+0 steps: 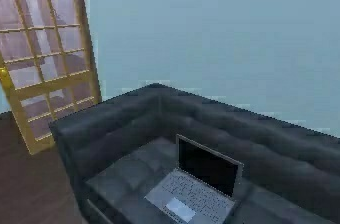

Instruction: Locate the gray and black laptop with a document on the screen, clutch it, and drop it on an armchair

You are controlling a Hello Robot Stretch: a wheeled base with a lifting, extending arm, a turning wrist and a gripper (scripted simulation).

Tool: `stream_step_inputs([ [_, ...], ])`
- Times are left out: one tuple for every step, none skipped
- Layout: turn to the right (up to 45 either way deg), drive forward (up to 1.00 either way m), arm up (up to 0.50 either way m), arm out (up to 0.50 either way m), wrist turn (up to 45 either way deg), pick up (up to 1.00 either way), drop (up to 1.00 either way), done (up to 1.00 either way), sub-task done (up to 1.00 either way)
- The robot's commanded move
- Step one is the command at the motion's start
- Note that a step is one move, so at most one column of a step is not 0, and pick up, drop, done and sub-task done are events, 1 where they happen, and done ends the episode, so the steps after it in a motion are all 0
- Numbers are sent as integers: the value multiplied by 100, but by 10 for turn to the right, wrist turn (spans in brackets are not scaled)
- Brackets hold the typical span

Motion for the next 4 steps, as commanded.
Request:
stream_step_inputs([
  [450, 0, 0, 0, 0, 0, 0, 0, 0],
  [450, 0, 0, 0, 0, 0, 0, 0, 0],
  [150, 0, 0, 0, 0, 0, 0, 0, 0],
  [0, 40, 0, 0, 0, 0, 0, 0, 0],
])
